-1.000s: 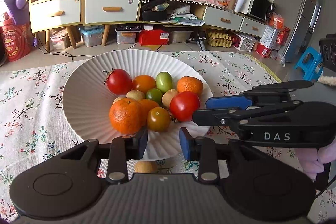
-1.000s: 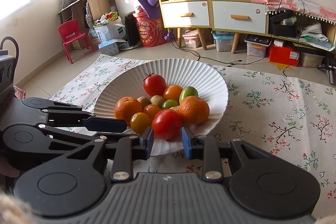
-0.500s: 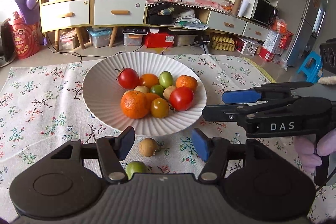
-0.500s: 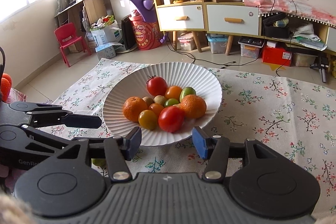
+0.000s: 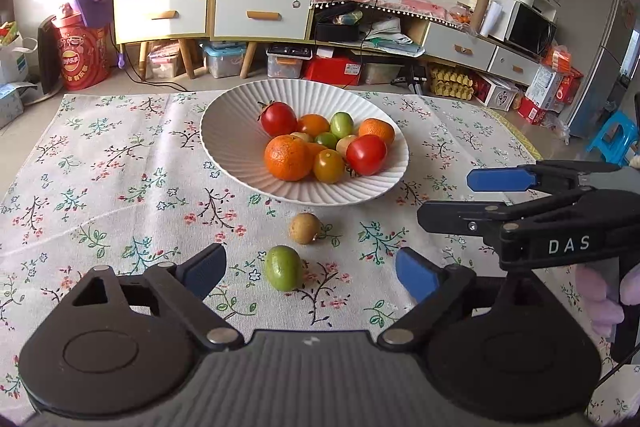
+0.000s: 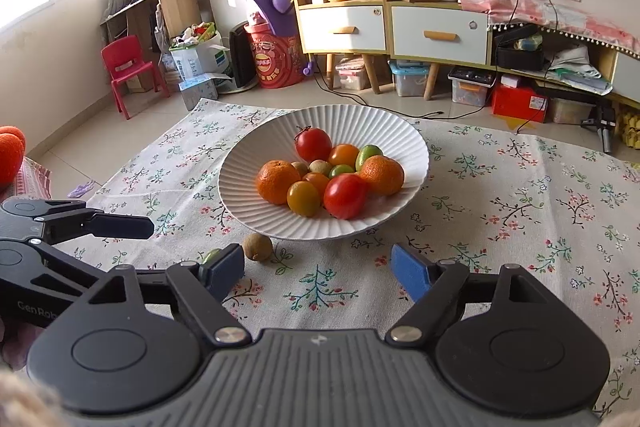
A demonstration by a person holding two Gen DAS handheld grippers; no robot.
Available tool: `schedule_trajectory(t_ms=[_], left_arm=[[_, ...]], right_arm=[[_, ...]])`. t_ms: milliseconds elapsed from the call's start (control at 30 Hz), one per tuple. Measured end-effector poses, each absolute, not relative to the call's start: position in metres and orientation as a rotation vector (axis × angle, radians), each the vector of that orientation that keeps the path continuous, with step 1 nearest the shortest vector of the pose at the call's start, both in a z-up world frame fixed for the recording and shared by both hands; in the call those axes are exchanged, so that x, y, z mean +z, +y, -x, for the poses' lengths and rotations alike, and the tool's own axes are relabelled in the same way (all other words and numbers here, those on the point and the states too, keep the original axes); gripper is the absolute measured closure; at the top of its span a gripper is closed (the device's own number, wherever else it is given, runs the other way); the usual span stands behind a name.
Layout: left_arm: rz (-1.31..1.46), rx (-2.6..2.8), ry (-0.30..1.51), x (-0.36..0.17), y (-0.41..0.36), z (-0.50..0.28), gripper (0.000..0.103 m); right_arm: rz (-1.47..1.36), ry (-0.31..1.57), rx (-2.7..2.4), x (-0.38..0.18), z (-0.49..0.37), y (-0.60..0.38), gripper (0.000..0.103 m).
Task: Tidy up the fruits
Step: 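Withdraw both open tools from the bowl back toward the fruits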
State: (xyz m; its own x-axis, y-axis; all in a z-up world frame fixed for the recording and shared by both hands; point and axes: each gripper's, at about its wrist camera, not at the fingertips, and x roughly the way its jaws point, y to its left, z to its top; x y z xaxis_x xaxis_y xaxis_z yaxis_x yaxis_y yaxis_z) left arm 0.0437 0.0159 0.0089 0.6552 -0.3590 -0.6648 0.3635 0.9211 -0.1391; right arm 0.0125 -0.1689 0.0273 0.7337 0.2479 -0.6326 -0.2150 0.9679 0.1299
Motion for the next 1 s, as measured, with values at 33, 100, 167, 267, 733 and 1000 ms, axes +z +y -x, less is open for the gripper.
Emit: schedule_trajectory(t_ms=[33, 100, 167, 267, 733, 1000], left_arm=[[-0.008, -0.4, 0.751, 0.007, 0.017, -0.042, 0.002], [-0.01, -0.382, 0.747, 0.003, 0.019, -0.039, 0.0], [-0.013, -0.351, 0.742, -0.002, 0.02, -0.037, 0.0], [-0.006, -0.292, 0.76, -0.012, 0.022, -0.036, 0.0], [-0.019, -0.221, 0.795, -0.04, 0.018, -0.037, 0.0], [-0.026, -0.225, 0.725, -0.046, 0.012, -0.038, 0.0]], right_arm=[[-0.048, 0.702, 0.252, 0.026, -0.011, -0.169, 0.018], [-0.045, 0.701, 0.243, 0.022, -0.007, -0.168, 0.013], [-0.039, 0.697, 0.229, 0.018, -0.005, -0.168, 0.009], [-0.027, 0.69, 0.171, 0.009, -0.001, -0.166, 0.004], [-0.023, 0.691, 0.075, -0.011, -0.001, -0.167, 0.001], [-0.045, 0.731, 0.069, -0.02, -0.007, -0.167, 0.001]])
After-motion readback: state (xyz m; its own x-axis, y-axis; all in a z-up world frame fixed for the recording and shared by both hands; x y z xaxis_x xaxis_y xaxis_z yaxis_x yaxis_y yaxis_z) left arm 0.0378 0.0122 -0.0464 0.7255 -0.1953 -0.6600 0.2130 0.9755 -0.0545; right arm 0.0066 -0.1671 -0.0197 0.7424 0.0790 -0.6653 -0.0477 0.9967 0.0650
